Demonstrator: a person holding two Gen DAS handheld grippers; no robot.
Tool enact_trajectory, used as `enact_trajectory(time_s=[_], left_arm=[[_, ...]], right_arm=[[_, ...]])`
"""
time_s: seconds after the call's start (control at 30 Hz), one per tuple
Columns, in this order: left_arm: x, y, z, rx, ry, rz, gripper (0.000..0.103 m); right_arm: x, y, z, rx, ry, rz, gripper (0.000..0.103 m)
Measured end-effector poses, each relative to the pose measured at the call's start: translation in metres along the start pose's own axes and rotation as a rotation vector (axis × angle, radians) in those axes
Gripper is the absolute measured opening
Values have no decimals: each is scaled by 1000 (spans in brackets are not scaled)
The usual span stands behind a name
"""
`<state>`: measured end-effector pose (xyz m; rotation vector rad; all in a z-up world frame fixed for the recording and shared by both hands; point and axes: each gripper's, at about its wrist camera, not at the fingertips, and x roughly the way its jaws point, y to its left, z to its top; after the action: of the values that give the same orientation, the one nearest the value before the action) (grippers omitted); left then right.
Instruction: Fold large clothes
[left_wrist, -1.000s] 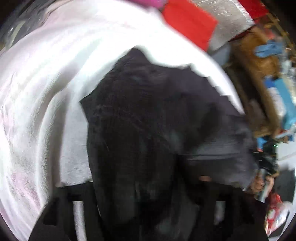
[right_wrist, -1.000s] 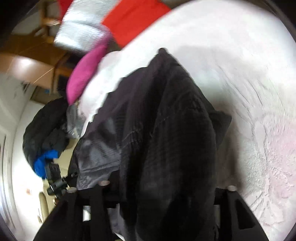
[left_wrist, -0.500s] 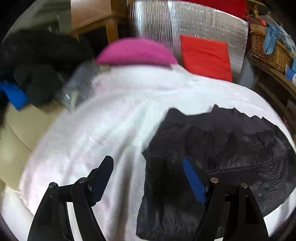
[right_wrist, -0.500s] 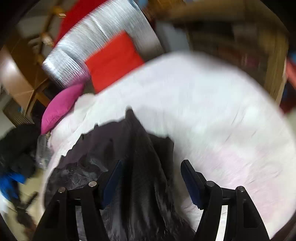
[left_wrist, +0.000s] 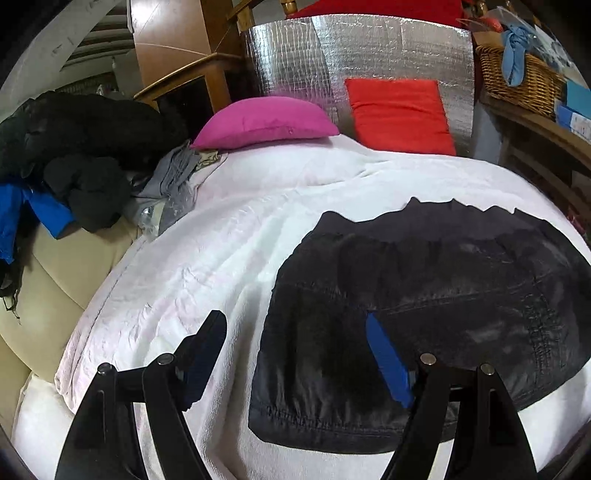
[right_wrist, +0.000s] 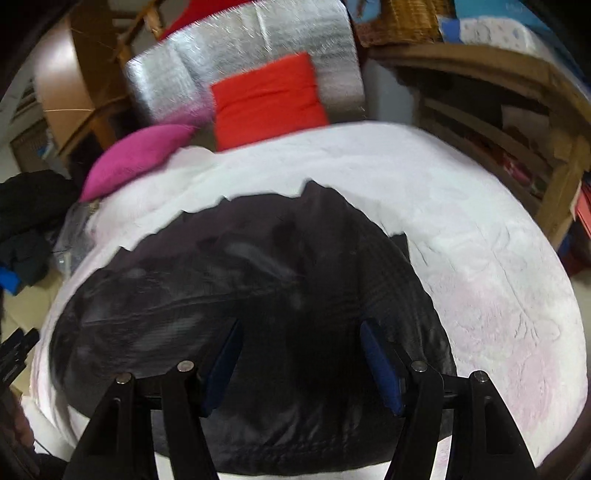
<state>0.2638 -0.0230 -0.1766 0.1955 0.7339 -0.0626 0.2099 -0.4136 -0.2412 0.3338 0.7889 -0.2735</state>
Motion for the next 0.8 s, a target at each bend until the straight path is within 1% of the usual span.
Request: enact_trajectory(time_s=[0.1,0.2,0.27,0.3,0.33,0.4,0.43,0.47,0.5,0.57,0.6,0.63,0.7,0.73,0.77,0.8], left_arm=[[14,1,-3,-4,33,4,78],[30,1,-8,-6,75,25,78],[42,1,-12,-6,115,32,78],[50,1,-15,-9,139,37,78],[54,1,-17,-9,151,38,78],[58,-1,-19,0,156,40,79],[59,-2,-19,4,156,42,81],[60,-4,-21,10,156,54,83],[62,-4,-22,14,156,64,86],[64,-4,-23,10,167,63,88],[64,-1,-22,-10,178,51,88],[63,4,-21,-41,190,30,88],[58,16,-19,-108,192,-11,88],[54,21,-17,-132,175,-19,88],[47,28,-14,-155,139,-18,88],[42,31,-12,-164,113,-13,88]], right_arm=[[23,-1,-1,1,70,-44,69],[25,2,-4,-45,67,-75,69],[20,-2,-3,-20,65,-57,69],[15,-5,-2,-1,49,-48,69],[6,-7,-1,14,7,-36,69],[-16,-9,1,16,-89,-15,69],[-19,-10,1,19,-108,-7,69],[-17,-10,0,21,-87,4,69],[-6,-12,-2,28,-29,9,69],[20,-14,-6,20,88,-12,70],[23,-10,-8,-16,89,-39,70],[19,-8,-7,-31,79,-47,70],[9,-10,-4,-14,67,-12,70],[2,-15,-4,16,41,9,70],[-7,-19,-1,41,1,37,70],[-16,-21,2,42,-45,50,70]])
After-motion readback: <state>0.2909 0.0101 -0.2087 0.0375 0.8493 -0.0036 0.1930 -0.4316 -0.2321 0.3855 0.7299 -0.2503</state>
